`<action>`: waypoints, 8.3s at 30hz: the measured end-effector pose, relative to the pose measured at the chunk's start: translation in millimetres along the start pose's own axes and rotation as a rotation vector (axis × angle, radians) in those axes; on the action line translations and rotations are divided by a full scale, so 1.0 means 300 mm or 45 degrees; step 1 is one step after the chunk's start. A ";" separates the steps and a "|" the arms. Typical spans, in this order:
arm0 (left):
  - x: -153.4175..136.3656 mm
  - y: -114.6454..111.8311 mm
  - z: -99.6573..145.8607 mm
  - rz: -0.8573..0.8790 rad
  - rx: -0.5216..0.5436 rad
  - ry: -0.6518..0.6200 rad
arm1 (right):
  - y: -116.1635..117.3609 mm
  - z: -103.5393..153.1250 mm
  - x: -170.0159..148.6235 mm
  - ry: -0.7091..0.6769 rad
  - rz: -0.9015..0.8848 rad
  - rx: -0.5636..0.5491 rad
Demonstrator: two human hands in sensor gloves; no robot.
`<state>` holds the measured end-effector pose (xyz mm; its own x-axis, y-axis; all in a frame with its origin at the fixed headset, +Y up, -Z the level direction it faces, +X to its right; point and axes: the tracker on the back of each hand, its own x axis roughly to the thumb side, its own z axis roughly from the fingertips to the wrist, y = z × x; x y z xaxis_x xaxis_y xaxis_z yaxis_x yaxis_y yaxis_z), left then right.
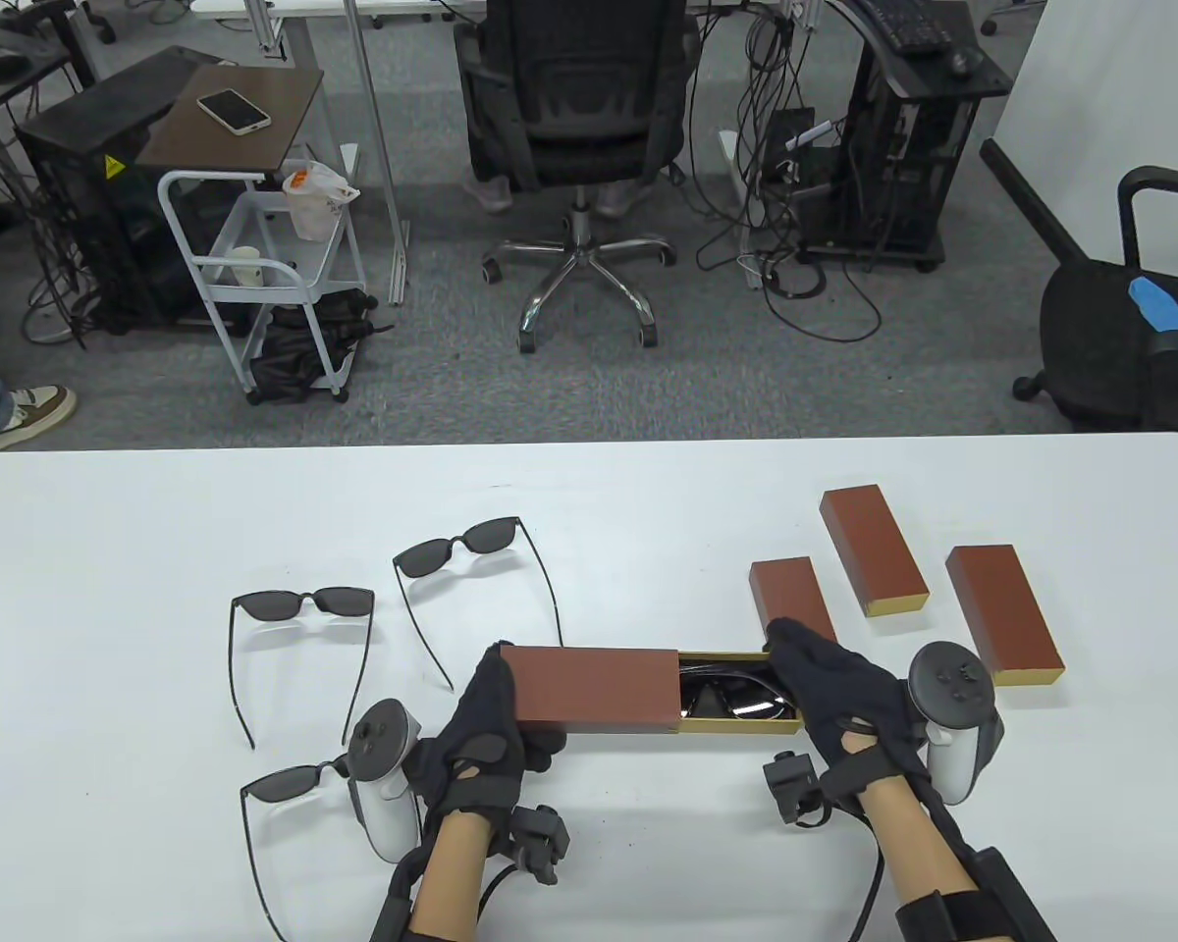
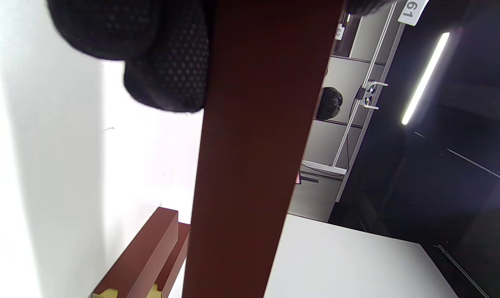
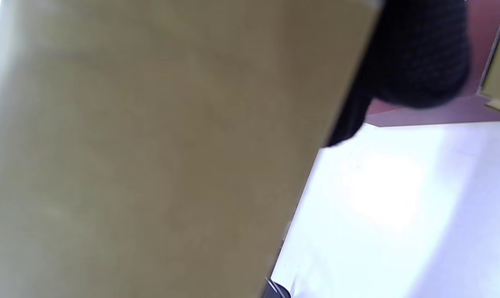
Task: Slide to open storage boxes and store sunglasses
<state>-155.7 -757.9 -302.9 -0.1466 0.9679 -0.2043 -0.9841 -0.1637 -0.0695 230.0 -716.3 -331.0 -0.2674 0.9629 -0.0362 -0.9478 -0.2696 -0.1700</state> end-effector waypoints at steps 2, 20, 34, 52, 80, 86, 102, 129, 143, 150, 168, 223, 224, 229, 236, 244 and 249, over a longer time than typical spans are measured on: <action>0.000 0.000 0.000 0.007 -0.002 0.000 | 0.000 0.006 0.005 -0.023 -0.005 -0.002; 0.038 -0.071 0.021 0.032 -0.067 0.032 | 0.117 0.064 0.025 -0.290 -0.328 0.489; 0.048 -0.149 0.024 -0.050 -0.231 0.073 | 0.172 0.087 0.033 -0.309 -0.219 0.668; 0.049 -0.084 0.020 -0.232 0.002 0.026 | 0.203 0.134 0.115 -0.652 0.494 0.558; 0.166 -0.152 0.058 -1.583 0.421 -0.465 | 0.425 -0.159 0.178 -0.319 1.260 -0.077; 0.178 -0.163 0.052 -1.717 0.438 -0.528 | 0.516 -0.235 0.158 -0.251 1.305 -0.095; 0.193 -0.152 0.059 -1.724 0.464 -0.523 | 0.611 -0.336 0.057 -0.030 1.250 0.027; 0.190 -0.172 0.049 -1.753 0.437 -0.542 | 0.218 0.097 0.160 -0.622 1.087 0.140; 0.263 -0.047 0.026 -1.925 0.331 -0.277 | 0.122 0.112 0.070 -0.645 1.077 0.101; 0.285 0.202 0.035 -2.067 0.114 0.092 | 0.124 0.095 0.059 -0.599 1.114 0.125; 0.198 0.489 0.089 -2.224 0.142 0.578 | 0.093 0.085 0.048 -0.525 1.128 0.112; 0.248 -0.317 -0.021 -1.823 -0.455 -0.256 | 0.117 0.101 0.054 -0.533 0.457 0.401; 0.249 -0.310 -0.022 -1.762 -0.430 -0.253 | 0.113 0.099 0.054 -0.516 0.425 0.383; 0.249 -0.265 -0.027 -1.401 -0.360 -0.224 | 0.084 0.093 0.053 -0.463 0.341 0.259; 0.205 -0.208 -0.029 -0.775 -0.379 -0.198 | 0.048 0.087 0.049 -0.336 0.233 0.120; 0.142 -0.194 -0.023 -0.228 -0.444 -0.286 | 0.047 0.093 0.032 -0.182 0.104 0.081; 0.120 -0.201 -0.020 -0.102 -0.440 -0.297 | 0.062 0.101 0.023 -0.076 -0.022 0.077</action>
<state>-100.9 -714.2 -311.9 -0.1286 0.9909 0.0386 -0.9074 -0.1019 -0.4078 205.2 -715.0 -304.4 -0.2590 0.9656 0.0256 -0.9607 -0.2547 -0.1105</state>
